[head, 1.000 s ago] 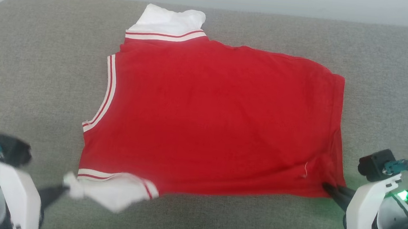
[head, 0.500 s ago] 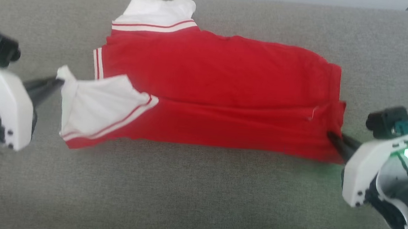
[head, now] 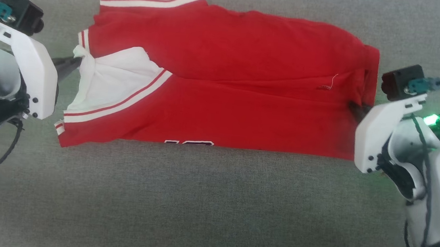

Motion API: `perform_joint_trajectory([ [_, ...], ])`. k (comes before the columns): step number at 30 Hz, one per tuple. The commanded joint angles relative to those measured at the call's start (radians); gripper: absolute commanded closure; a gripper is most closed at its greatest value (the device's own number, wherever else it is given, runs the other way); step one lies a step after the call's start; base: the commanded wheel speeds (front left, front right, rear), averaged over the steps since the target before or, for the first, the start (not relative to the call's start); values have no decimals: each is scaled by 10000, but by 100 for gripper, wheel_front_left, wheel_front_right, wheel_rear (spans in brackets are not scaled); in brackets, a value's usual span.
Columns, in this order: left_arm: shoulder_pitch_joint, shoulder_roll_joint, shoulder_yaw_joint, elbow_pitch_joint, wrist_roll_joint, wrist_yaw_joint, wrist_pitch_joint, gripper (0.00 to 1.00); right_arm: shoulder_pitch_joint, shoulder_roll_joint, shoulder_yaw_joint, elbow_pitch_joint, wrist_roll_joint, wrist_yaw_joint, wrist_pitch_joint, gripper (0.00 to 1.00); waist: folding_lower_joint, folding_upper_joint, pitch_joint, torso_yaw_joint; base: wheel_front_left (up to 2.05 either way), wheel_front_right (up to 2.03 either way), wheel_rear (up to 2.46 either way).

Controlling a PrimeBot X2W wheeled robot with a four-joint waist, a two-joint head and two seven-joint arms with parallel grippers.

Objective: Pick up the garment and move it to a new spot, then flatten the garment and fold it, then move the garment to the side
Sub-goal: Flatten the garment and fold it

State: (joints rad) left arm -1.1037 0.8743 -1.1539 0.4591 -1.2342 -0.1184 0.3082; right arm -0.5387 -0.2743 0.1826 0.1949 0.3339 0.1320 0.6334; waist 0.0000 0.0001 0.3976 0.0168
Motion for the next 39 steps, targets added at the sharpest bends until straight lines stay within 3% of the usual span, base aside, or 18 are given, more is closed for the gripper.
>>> perform_joint_trajectory([
  [1, -196, -196, -102, 420, -62, -73, 112, 100, -263, 147, 72, 301, -33, -26, 64, 100, 0, -1, 194, -50, 0, 0, 0],
  [7, -197, -700, -412, 1319, -711, -119, 813, 100, -717, 431, 325, 1273, -19, -26, 427, 100, 0, -1, 347, -114, 0, 0, 0],
  [8, -206, -731, -472, 1392, -838, -121, 989, 100, -784, 473, 352, 1388, 8, -26, 503, 98, 0, -1, 357, -128, 0, 0, 0],
  [9, -202, -768, -518, 1460, -987, -122, 1155, 100, -867, 506, 371, 1495, -3, -26, 588, 90, 0, -1, 368, -140, 0, 0, 0],
  [10, -190, -791, -548, 1591, -1163, -123, 1333, 96, -943, 528, 397, 1612, -33, -26, 686, 74, 0, -1, 372, -152, 0, 0, 0],
  [11, -209, -816, -583, 1723, -1198, -123, 1488, 79, -1013, 552, 406, 1707, -50, -26, 777, 59, 0, -1, 369, -159, 0, 0, 0],
  [12, -257, -850, -618, 1808, -1235, -122, 1603, 65, -1092, 580, 411, 1759, -52, -26, 842, 36, 0, -1, 363, -168, 0, 0, 0],
  [13, -309, -883, -623, 1893, -1318, -123, 1695, 53, -1173, 593, 411, 1799, -76, -26, 902, 0, 0, -1, 350, -178, 0, 0, 0],
  [14, -349, -909, -609, 1977, -1409, -123, 1775, 18, -1234, 599, 404, 1872, -89, -26, 1020, 0, 0, -1, 325, -186, 0, 0, 0],
  [15, -426, -929, -618, 2008, -1454, -122, 1848, 0, -1273, 618, 409, 1906, -81, -26, 1111, 0, 0, -1, 294, -195, 0, 0, 0],
  [20, -650, -905, -539, 2045, -1673, -125, 1932, 0, -1386, 624, 306, 1715, -119, -26, 1110, 0, 0, -1, 105, -200, 0, 0, 0],
  [30, -438, -499, -541, 1531, -1791, -113, 2002, 0, -398, 902, -1151, 170, -970, -23, -436, 0, 0, -1, -486, -13, 0, 0, 0],
  [39, 310, 265, -523, 47, -2192, 640, 2106, 0, 804, 1864, -2765, -1710, -2009, -20, -1939, 0, 0, -1, -721, -34, 0, 0, 0],
])
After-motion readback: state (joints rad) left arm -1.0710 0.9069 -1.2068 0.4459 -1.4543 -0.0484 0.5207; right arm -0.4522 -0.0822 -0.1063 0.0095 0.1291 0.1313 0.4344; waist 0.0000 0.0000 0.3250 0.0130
